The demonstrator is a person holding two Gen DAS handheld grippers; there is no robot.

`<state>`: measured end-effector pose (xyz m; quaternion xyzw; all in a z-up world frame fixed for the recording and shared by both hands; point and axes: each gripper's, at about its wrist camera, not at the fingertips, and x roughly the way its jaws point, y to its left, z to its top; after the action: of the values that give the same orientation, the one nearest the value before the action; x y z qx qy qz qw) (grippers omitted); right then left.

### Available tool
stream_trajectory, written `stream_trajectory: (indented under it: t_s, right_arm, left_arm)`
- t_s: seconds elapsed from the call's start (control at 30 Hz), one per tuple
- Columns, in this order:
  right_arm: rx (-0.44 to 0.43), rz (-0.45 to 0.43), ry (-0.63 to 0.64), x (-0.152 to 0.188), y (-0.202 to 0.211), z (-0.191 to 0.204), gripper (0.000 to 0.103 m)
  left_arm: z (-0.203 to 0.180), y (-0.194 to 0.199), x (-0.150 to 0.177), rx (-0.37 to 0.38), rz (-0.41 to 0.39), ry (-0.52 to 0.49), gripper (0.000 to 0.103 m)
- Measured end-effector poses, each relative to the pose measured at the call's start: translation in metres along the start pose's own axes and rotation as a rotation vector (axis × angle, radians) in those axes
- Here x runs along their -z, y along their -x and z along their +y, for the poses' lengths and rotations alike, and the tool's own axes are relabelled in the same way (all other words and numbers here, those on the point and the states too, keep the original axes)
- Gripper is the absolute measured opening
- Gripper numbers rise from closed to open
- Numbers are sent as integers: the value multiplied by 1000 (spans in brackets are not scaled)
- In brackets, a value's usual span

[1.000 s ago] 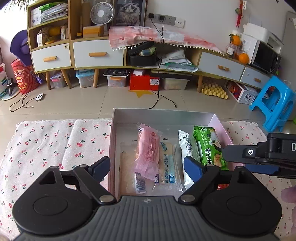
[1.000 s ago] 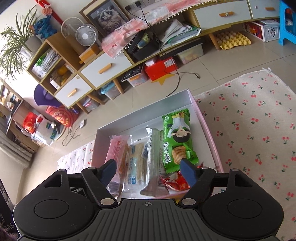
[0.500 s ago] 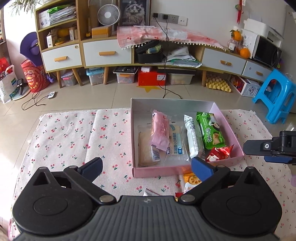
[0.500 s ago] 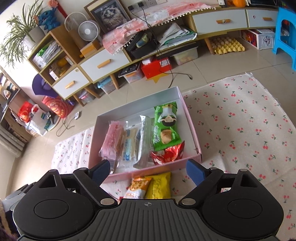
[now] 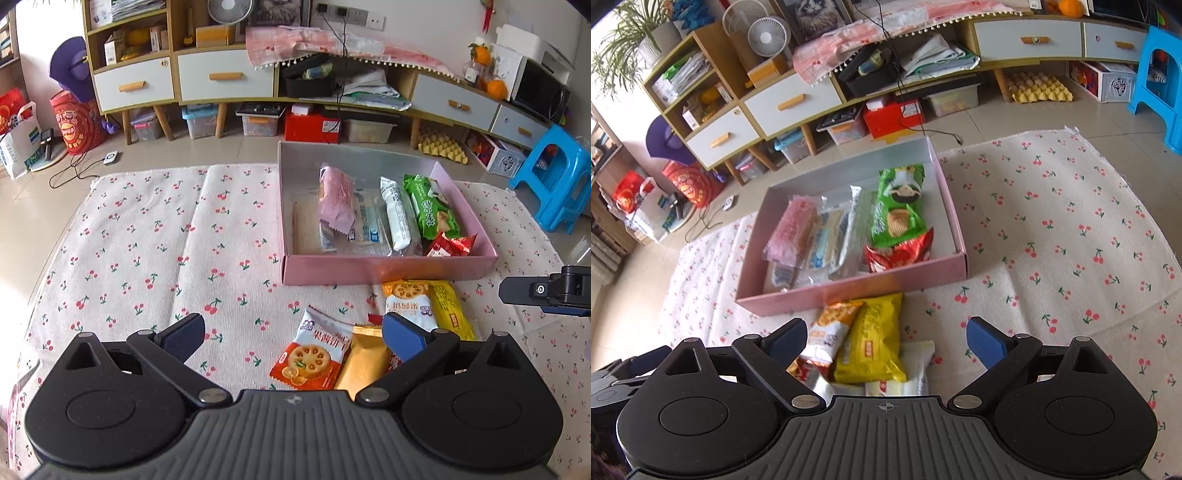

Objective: Organize snacks
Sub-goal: 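Withdraw both tools from the box toward the snack pile, then grasp the gold wrapped cake with the left tool while the right tool grasps the white-yellow cake pack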

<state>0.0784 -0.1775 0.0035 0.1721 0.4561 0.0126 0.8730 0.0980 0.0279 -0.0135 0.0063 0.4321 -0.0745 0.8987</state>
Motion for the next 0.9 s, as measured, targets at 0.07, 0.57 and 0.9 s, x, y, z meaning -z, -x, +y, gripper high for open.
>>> stream_trajectory:
  t_s: [0.07, 0.57, 0.9]
  right_arm:
    - [19, 35, 8, 5, -5, -2, 95]
    - [61, 122, -19, 18, -22, -7, 95]
    - [86, 128, -27, 18, -31, -10, 95]
  left_arm:
    - [2, -3, 4, 5, 19, 10, 102]
    - [4, -27, 29, 206, 221, 102, 51]
    - [5, -30, 32, 206, 226, 104, 30]
